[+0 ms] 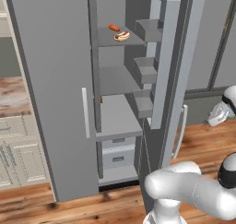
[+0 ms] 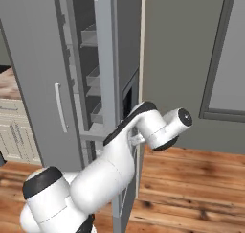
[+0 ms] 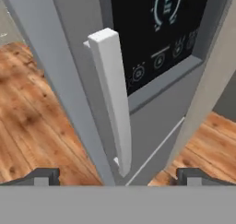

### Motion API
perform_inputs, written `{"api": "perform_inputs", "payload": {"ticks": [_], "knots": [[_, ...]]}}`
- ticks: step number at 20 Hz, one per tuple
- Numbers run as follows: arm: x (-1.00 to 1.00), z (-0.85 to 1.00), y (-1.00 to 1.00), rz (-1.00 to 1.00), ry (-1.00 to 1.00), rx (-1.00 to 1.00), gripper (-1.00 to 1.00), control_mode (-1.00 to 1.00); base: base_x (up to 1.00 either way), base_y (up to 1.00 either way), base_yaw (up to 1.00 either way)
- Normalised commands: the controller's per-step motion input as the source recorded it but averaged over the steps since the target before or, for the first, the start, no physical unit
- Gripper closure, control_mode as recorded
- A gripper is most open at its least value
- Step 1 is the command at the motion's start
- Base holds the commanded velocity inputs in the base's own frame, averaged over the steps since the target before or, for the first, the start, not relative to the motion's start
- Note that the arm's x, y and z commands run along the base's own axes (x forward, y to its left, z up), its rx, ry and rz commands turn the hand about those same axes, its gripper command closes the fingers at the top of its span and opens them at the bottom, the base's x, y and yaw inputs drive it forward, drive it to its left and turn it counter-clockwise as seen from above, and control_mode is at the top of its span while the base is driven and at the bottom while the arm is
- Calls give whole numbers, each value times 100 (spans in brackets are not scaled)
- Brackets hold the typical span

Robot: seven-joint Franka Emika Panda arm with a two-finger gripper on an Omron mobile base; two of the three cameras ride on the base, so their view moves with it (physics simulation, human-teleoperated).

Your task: Store the hot dog in the freezer for long-term storage. Close the freezer door after placing the cooked food.

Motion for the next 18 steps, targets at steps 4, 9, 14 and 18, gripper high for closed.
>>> {"api": "perform_inputs", "payload": {"ticks": [4, 9, 14, 18], "knots": [[67, 0, -29, 31, -14, 19, -100, -100, 0, 0, 0], [53, -3, 0, 27, -9, 22, -100, -100, 0, 0, 0], [25, -12, 31, 9, -3, 7, -100, -100, 0, 0, 0], [0, -6, 36, 3, 0, 2, -100, -100, 0, 0, 0]]}}
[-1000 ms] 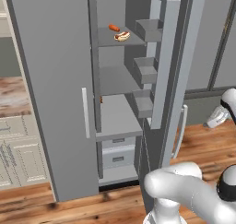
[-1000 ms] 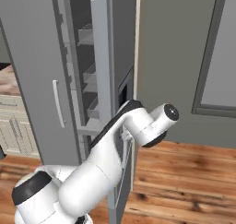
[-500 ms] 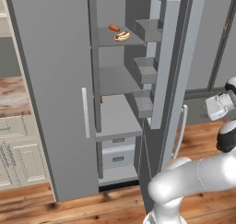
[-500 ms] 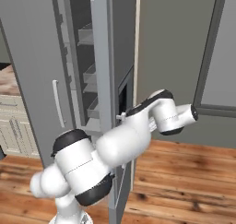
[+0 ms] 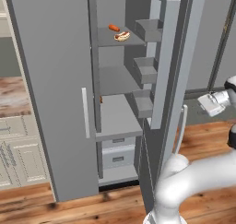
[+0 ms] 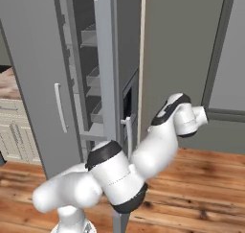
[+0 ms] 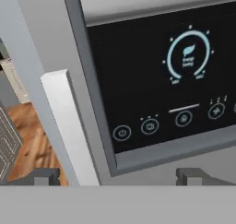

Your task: Store the hot dog in the freezer for long-term storage. Close the freezer door after placing the cooked food.

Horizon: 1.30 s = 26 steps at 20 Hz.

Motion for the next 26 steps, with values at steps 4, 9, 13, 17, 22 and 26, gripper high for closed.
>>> {"api": "perform_inputs", "payload": {"ticks": [4, 9, 13, 17, 22, 26], "knots": [[-1, 0, 60, 0, 0, 2, -100, -100, 0, 0, 0], [-11, -6, 51, 0, 0, 0, -100, -100, 0, 0, 0], [-28, -21, 46, 0, 4, 0, -100, -100, 0, 0, 0], [-30, -31, 42, 1, 10, 0, -100, -100, 0, 0, 0], [-21, -5, 30, 0, -3, 0, -100, -100, 0, 0, 0], [-21, 0, 34, 0, -10, 0, -100, -100, 0, 0, 0]]}}
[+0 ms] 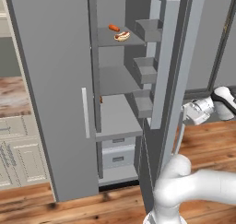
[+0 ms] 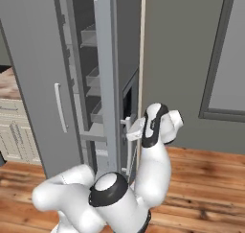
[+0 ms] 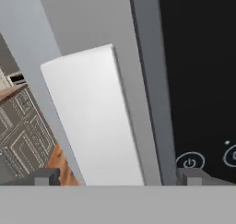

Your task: Store the hot dog in the freezer for long-term storage. Close the freezer door after placing the cooked food.

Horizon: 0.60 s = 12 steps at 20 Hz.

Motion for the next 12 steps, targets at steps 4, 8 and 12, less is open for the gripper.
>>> {"api": "perform_inputs", "payload": {"ticks": [4, 8, 12], "knots": [[-3, 0, 32, 0, -7, 0, -100, -100, 0, 0, 0], [0, 0, 34, -2, -1, 2, -100, -100, 0, 0, 0], [0, 0, 44, -9, 0, 1, -100, -100, 0, 0, 0]]}}
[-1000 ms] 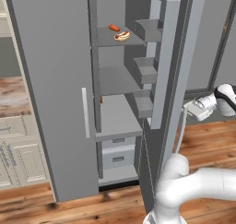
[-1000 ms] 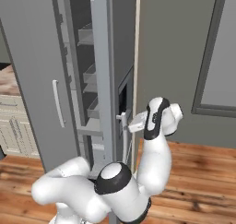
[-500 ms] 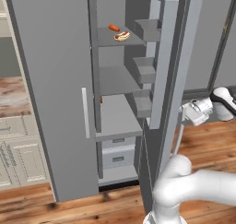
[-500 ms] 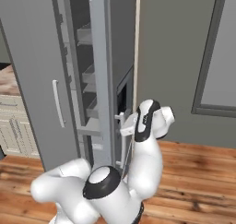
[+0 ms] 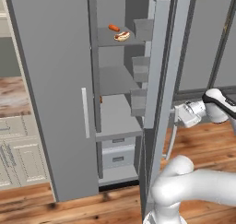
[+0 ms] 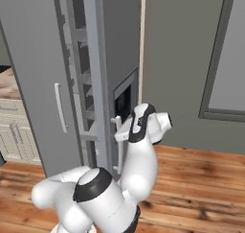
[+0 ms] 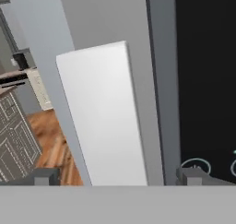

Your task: Store the hot dog in the freezer for long-term storage. Close the freezer door after placing the cooked food.

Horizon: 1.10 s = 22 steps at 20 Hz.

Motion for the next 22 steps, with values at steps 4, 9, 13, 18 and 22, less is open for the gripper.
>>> {"api": "perform_inputs", "payload": {"ticks": [4, 9, 13, 18, 22], "knots": [[5, 0, 55, -17, 3, 0, -100, -100, 0, 0, 0], [1, 0, 65, -28, 3, 0, -100, -100, 0, 0, 0], [0, 0, 64, -30, 1, 0, -100, -100, 0, 0, 0], [18, 0, 59, -26, 2, -4, -100, -100, 0, 0, 0], [41, 8, 45, -21, 8, -8, -100, -100, 0, 0, 0]]}}
